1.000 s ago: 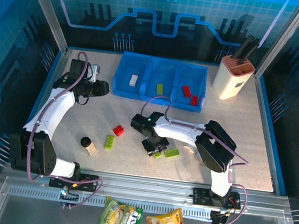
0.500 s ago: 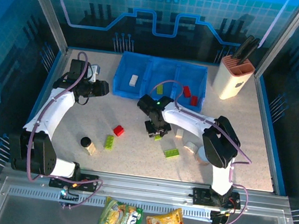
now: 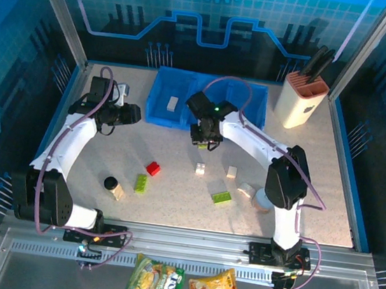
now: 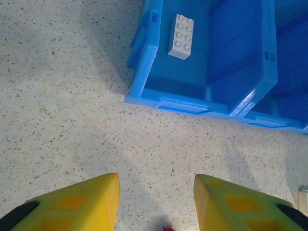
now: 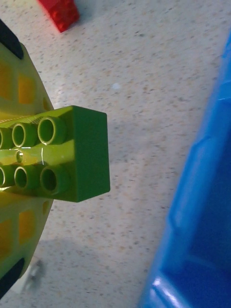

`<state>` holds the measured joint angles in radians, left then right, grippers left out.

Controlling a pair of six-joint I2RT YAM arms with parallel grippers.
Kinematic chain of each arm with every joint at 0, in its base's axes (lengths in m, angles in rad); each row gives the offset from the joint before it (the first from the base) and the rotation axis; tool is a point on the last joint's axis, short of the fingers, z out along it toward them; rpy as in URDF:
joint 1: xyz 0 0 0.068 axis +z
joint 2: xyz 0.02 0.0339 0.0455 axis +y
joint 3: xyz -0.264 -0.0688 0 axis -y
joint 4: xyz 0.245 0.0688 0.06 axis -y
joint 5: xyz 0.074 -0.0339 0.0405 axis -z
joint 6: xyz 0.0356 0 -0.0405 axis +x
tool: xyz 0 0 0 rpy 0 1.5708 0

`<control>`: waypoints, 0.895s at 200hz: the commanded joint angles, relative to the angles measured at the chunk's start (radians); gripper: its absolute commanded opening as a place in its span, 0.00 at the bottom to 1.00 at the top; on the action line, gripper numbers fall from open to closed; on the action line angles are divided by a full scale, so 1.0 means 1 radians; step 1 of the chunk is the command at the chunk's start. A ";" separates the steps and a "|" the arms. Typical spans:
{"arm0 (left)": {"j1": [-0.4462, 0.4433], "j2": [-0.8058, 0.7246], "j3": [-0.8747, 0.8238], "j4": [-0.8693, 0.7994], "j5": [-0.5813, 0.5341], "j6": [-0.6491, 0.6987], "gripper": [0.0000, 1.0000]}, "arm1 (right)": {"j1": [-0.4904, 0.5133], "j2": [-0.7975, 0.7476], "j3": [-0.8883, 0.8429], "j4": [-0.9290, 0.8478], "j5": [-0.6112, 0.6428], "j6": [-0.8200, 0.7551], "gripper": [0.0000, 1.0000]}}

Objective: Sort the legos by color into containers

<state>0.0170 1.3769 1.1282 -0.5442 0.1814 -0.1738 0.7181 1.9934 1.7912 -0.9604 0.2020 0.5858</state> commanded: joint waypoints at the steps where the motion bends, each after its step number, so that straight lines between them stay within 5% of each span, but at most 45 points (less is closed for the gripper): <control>1: 0.012 -0.023 -0.012 0.002 0.025 0.017 0.45 | -0.033 0.047 0.074 0.017 -0.005 -0.037 0.30; 179: 0.013 -0.016 -0.016 0.010 0.033 0.014 0.45 | -0.158 0.467 0.502 0.141 -0.089 -0.103 0.30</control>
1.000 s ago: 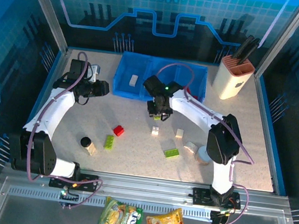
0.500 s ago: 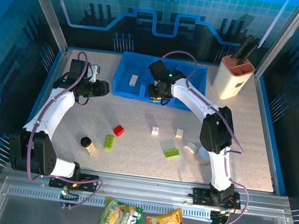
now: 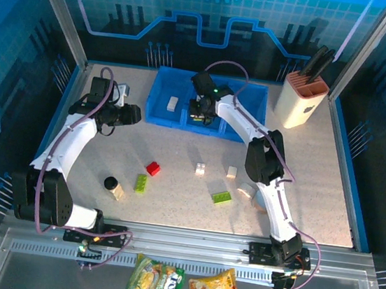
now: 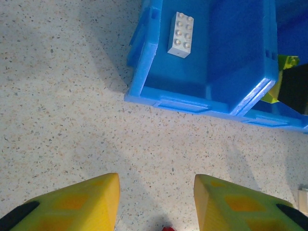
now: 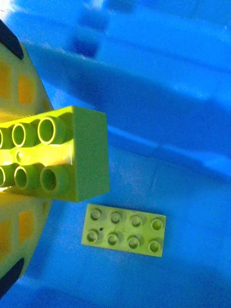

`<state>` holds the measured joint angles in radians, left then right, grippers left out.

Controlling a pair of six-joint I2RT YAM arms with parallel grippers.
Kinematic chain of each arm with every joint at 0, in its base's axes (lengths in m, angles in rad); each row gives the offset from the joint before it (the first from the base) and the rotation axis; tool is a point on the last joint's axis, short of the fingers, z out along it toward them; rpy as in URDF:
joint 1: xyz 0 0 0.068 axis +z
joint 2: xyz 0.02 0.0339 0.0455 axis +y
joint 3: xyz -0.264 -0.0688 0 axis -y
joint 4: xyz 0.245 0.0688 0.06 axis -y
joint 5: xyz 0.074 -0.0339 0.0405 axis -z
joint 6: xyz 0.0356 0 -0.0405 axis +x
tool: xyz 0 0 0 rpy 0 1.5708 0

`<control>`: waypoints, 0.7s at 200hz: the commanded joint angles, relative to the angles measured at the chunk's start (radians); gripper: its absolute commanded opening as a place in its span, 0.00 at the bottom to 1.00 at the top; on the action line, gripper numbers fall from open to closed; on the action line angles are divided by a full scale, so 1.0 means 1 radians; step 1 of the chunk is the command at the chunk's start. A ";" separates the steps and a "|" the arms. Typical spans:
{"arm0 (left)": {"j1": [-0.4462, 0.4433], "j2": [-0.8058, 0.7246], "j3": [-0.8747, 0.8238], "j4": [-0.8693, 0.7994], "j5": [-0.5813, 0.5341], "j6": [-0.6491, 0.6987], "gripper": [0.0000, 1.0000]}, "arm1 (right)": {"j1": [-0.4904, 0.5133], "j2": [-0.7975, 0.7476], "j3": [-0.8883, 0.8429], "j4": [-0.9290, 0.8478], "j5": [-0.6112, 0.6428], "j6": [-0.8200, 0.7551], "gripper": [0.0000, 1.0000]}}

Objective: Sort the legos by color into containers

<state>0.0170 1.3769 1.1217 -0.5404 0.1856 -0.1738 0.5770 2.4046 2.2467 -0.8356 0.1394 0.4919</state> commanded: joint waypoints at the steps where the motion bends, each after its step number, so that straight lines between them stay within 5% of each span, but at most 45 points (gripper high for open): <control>1: 0.012 -0.016 -0.010 0.006 0.028 0.014 0.45 | -0.019 0.056 0.046 0.018 -0.028 -0.008 0.30; 140: 0.013 -0.007 -0.008 0.008 0.034 0.012 0.45 | -0.028 0.048 0.027 0.050 -0.048 -0.005 0.41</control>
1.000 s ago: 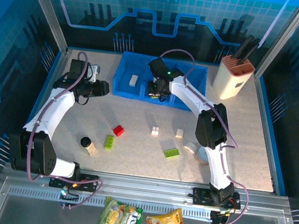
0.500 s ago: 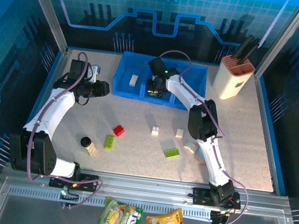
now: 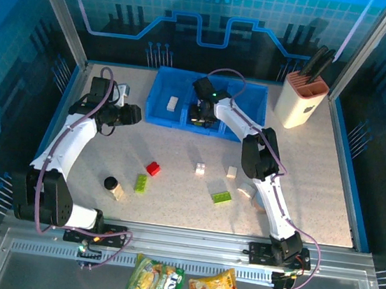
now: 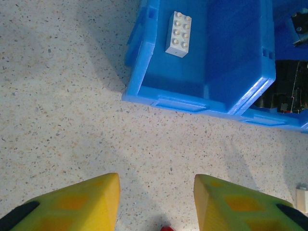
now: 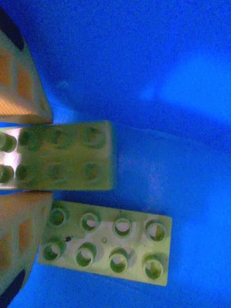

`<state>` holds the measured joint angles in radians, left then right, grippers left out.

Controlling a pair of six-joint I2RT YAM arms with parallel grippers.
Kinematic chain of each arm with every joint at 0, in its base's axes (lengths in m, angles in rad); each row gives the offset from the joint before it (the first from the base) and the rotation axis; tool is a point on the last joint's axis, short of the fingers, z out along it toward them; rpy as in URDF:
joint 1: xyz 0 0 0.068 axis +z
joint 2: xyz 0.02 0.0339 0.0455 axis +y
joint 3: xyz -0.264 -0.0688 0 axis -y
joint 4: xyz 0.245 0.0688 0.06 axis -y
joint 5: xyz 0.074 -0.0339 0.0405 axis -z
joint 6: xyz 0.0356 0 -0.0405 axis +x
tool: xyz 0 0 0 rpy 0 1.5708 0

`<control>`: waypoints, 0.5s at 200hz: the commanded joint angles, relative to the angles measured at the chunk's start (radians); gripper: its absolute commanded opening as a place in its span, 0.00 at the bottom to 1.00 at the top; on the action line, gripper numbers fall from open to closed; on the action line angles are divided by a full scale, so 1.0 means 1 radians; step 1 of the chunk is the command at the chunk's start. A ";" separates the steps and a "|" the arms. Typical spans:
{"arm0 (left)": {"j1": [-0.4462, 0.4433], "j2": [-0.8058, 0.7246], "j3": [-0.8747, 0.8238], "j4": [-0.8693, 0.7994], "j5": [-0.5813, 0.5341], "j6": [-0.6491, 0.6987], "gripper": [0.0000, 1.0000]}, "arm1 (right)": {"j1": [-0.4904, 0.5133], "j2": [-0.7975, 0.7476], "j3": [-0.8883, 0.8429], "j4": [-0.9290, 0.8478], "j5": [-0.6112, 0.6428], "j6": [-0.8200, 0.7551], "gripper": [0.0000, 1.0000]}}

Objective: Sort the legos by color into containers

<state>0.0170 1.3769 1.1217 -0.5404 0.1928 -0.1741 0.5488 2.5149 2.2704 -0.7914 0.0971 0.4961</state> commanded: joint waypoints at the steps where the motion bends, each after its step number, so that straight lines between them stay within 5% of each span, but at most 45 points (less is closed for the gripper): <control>1: 0.013 -0.007 -0.009 0.008 0.027 0.012 0.45 | 0.000 -0.065 0.002 0.005 -0.005 -0.010 0.41; 100: 0.012 -0.008 -0.009 0.005 0.036 0.015 0.45 | 0.035 -0.247 -0.092 -0.074 0.044 -0.040 0.42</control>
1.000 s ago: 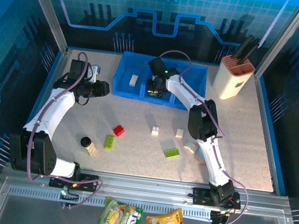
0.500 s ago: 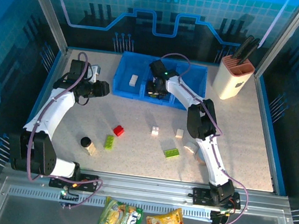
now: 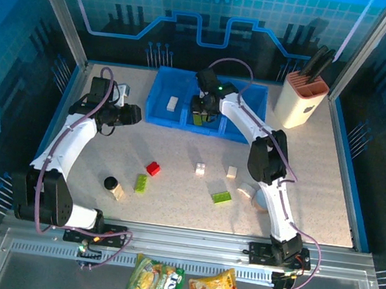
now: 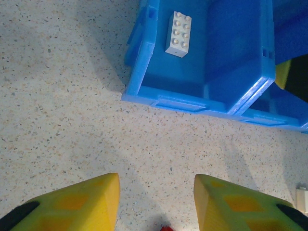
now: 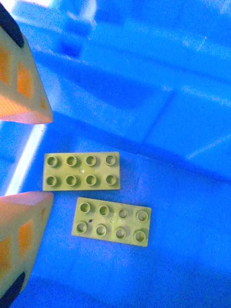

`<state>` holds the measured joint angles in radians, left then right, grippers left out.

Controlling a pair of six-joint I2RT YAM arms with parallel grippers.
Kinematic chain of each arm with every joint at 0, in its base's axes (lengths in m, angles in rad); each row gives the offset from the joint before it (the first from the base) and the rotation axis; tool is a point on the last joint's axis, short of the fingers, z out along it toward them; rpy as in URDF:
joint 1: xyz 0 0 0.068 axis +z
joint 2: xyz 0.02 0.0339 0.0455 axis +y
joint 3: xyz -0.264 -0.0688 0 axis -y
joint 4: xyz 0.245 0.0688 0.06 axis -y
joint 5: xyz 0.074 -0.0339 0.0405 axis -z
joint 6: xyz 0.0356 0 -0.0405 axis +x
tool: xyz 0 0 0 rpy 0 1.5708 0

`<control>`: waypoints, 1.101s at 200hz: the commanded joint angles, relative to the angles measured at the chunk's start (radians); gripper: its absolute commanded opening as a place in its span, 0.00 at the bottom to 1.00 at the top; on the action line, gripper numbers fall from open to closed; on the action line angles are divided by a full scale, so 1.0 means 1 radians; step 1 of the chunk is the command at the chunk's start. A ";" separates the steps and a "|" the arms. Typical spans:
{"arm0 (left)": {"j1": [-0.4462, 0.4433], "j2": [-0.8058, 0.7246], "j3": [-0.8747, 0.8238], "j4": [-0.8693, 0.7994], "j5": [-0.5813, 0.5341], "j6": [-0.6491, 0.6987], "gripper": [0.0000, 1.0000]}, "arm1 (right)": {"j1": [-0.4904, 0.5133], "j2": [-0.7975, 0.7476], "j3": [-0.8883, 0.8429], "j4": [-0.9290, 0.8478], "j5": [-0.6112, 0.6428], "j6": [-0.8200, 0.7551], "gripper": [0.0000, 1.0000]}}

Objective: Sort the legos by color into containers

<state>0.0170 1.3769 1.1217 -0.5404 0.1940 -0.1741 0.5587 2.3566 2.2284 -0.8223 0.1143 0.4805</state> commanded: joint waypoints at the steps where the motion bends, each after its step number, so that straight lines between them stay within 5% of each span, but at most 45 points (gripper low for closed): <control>1: 0.012 -0.009 -0.008 0.005 0.035 0.015 0.45 | 0.025 -0.091 -0.053 -0.043 0.027 -0.025 0.42; 93: -0.048 0.005 0.011 -0.053 0.011 -0.003 0.46 | 0.057 -0.392 -0.442 -0.013 0.079 -0.032 0.42; 220: -0.443 0.153 0.100 -0.085 -0.137 -0.271 0.48 | -0.056 -0.656 -0.849 0.051 0.078 -0.012 0.41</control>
<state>-0.3595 1.4899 1.1904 -0.6224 0.1112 -0.3359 0.5308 1.7565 1.4220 -0.7948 0.1913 0.4557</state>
